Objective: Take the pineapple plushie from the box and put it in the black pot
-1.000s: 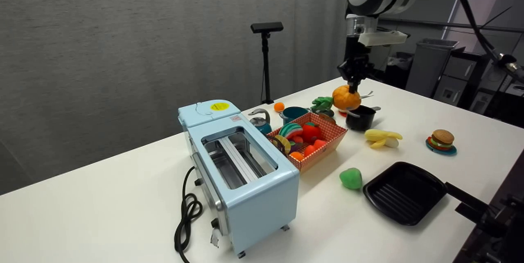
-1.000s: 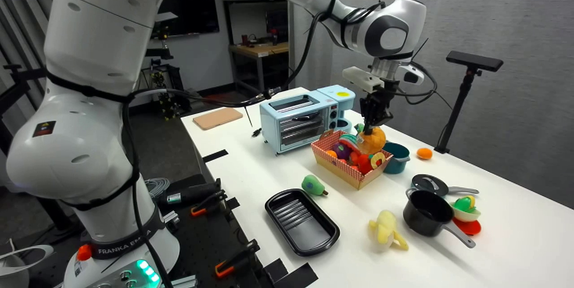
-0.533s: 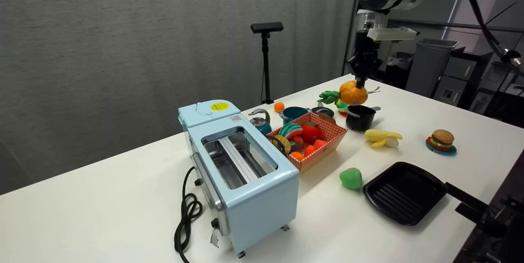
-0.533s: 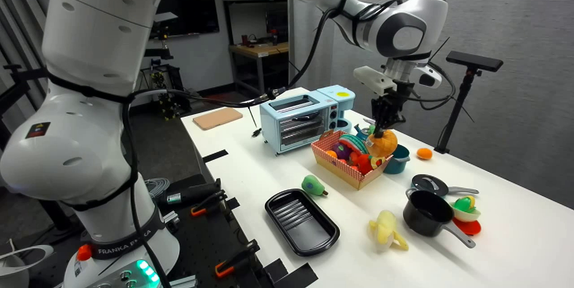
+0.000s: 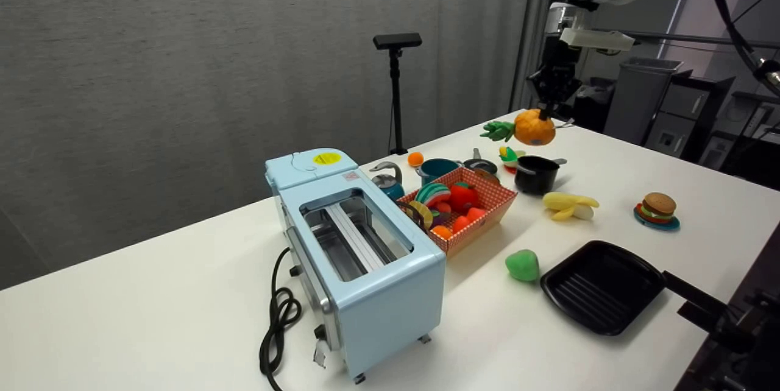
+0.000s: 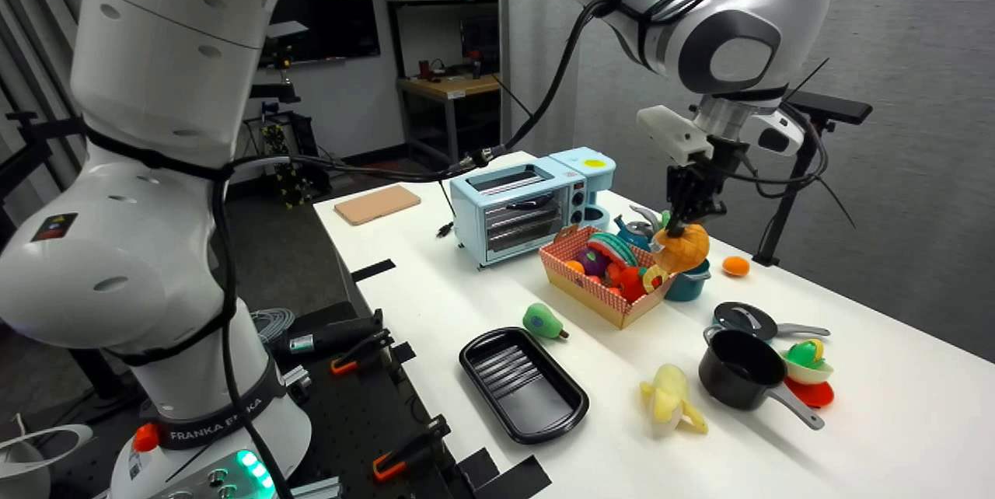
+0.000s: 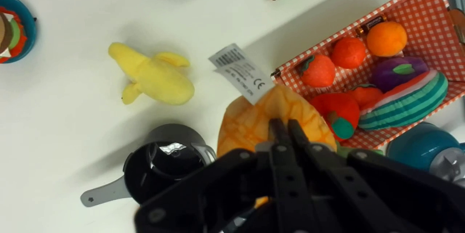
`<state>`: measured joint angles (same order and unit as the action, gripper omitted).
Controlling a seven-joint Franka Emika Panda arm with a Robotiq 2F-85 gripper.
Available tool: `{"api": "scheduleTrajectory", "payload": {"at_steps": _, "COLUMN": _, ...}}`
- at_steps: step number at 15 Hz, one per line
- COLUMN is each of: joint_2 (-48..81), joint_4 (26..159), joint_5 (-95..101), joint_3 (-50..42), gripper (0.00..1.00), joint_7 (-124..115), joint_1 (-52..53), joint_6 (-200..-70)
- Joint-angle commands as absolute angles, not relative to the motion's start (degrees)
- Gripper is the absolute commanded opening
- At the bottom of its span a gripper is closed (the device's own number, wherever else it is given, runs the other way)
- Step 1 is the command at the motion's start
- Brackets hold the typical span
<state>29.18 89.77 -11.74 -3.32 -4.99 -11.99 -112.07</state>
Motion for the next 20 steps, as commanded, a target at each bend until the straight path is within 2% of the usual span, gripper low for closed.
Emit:
{"api": "scheduleTrajectory", "payload": {"at_steps": 1, "joint_2": 29.09, "joint_4": 87.6, "joint_5": -14.94, "joint_3": -3.92, "gripper": 0.01, "joint_7": -3.76, "joint_1": -13.54, "joint_6": -109.18}}
{"api": "scheduleTrajectory", "payload": {"at_steps": 20, "joint_2": 28.18, "joint_4": 88.0, "joint_5": -23.17, "joint_3": -5.38, "gripper": 0.01, "joint_7": -2.86, "joint_1": -19.04, "joint_6": -109.59}}
